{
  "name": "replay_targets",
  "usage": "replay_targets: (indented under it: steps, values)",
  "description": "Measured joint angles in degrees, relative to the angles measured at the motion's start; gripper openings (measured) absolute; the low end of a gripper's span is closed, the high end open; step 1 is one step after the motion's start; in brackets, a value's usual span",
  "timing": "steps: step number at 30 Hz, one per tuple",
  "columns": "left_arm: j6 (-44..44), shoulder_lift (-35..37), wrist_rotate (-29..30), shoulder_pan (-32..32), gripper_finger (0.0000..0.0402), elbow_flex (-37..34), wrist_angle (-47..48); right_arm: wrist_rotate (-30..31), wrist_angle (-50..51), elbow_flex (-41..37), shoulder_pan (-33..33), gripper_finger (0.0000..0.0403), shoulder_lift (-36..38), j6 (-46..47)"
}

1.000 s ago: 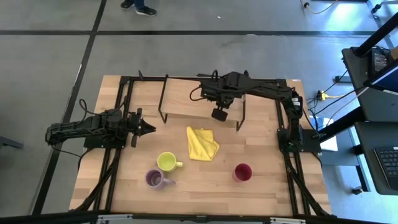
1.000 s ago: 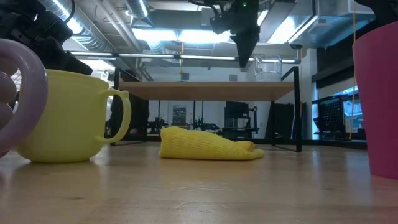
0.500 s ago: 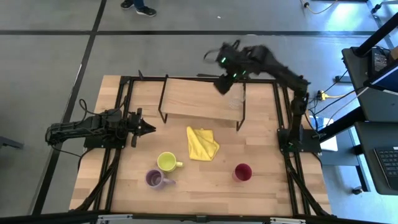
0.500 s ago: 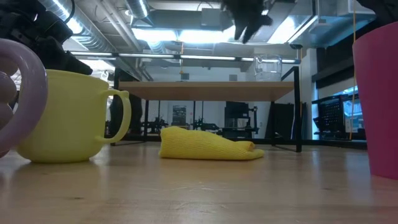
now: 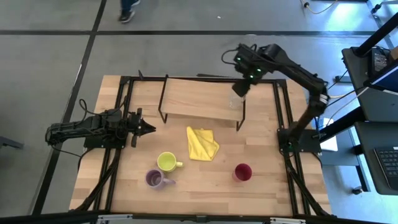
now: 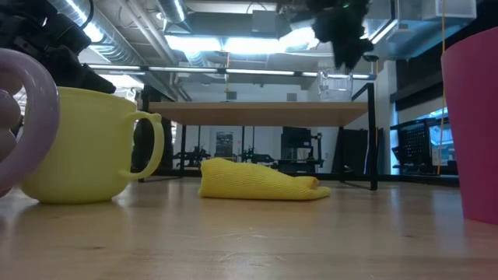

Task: Stack small to large cups/mugs on shelf
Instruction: Put the transparent mug to the right on the shelf

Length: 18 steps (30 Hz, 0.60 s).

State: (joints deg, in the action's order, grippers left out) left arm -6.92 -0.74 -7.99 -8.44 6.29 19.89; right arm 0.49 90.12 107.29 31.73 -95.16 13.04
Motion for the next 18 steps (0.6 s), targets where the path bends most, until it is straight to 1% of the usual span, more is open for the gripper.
replay_targets:
  steps: [3, 8, 12, 18]
  values:
    - [0.00, -0.01, 0.00, 0.01, 0.0039, -0.01, -0.01, 1.56, -0.03, -4.48, -0.32, 0.0210, 3.94, 0.16]
    - [0.00, 0.01, 0.00, 0.00, 0.0039, 0.00, -0.01, 1.79, 0.03, -9.72, -0.37, 0.0210, 7.98, 1.92]
    - [0.00, 0.01, 0.01, 0.00, 0.0039, 0.00, -0.01, 1.89, -2.12, -11.94, -1.34, 0.0210, 7.46, 1.64]
    - [0.00, 0.01, 0.00, -0.01, 0.0039, 0.01, -0.01, 1.63, -5.28, -10.51, -1.60, 0.0210, 5.06, -0.10]
